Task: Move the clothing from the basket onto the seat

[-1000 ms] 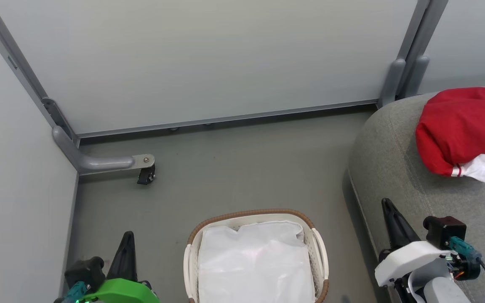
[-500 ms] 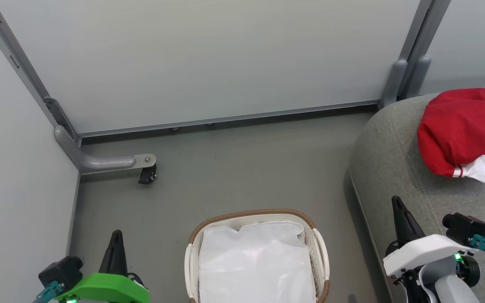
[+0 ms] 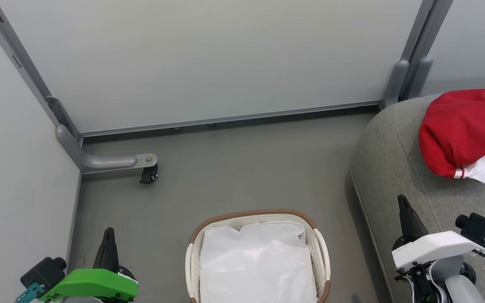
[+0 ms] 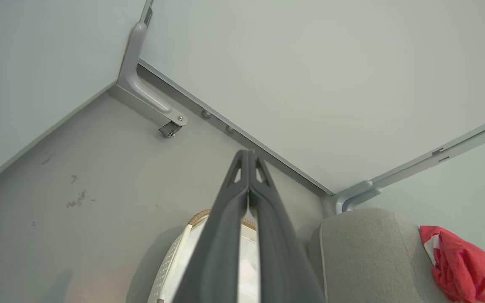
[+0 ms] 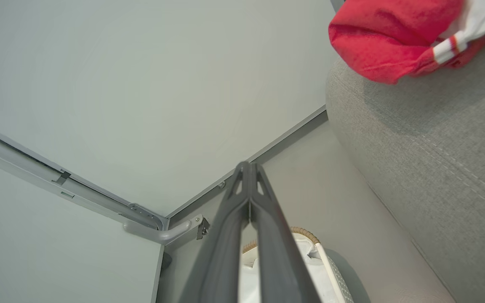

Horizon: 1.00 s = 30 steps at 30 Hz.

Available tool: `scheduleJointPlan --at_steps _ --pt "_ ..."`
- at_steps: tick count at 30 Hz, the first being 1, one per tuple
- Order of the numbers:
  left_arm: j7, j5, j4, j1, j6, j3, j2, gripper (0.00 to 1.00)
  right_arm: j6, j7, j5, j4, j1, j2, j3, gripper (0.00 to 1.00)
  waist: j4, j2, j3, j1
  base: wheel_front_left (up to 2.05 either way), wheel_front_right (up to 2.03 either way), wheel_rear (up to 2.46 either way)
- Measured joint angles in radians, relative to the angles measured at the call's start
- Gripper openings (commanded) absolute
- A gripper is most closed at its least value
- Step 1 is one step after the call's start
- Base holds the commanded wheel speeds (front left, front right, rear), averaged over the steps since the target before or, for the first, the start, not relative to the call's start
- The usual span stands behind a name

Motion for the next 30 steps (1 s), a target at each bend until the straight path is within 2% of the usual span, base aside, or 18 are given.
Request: scheduleJointPlan --at_steps 30 --pt "0.095 -0.329 -0.047 -0.025 -0.008 0.056 0.000 0.00 0.000 0.093 0.356 -0.045 0.006 -0.002 -0.033 0.00 0.010 0.0000 -0.001 0.0000 0.00 0.00 0.00"
